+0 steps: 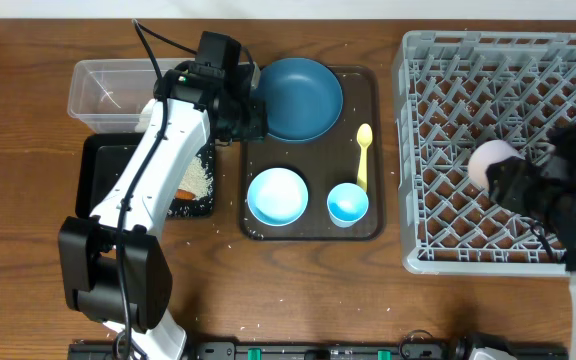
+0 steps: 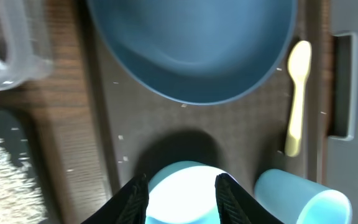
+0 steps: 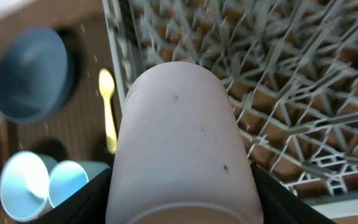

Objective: Sort waste into correct bins and load items into the dishwasher rack
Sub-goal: 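Lower the pink cup into the dish rack with the right gripper and release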

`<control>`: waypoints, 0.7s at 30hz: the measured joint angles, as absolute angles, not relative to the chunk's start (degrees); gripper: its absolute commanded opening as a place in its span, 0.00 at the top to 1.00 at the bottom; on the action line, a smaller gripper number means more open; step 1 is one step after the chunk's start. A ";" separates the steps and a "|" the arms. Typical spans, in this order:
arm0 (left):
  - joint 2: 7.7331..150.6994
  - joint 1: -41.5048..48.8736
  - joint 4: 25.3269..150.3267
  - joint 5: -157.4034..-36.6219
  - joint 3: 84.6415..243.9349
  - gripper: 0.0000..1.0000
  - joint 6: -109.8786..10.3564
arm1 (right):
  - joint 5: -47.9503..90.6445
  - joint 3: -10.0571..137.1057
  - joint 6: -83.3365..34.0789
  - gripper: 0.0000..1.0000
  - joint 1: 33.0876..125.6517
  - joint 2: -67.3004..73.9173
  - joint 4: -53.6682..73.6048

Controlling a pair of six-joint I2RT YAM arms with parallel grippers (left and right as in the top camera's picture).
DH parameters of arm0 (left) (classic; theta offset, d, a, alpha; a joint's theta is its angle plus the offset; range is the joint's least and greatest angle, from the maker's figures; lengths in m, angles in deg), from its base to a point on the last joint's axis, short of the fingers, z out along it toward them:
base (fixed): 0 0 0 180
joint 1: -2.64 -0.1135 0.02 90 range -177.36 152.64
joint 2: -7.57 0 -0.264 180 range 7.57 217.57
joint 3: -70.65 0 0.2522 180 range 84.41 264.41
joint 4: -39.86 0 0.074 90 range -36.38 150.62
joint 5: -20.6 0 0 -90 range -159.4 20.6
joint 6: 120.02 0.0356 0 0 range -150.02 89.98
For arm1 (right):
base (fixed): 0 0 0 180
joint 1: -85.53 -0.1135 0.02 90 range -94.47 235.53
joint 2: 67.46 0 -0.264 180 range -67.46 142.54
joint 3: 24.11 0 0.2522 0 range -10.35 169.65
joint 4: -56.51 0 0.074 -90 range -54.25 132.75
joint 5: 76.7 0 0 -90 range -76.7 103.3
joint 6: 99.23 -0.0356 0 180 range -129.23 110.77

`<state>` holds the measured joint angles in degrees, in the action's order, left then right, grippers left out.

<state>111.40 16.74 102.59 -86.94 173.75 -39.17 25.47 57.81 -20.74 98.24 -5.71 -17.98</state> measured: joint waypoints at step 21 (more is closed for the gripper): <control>111.40 16.74 102.90 -80.99 172.18 0.61 -39.15 | 17.25 63.93 -19.47 0.43 87.53 15.76 -28.58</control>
<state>111.40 16.74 102.90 -80.99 172.18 -39.15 17.25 63.93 -19.47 87.53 15.76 -28.58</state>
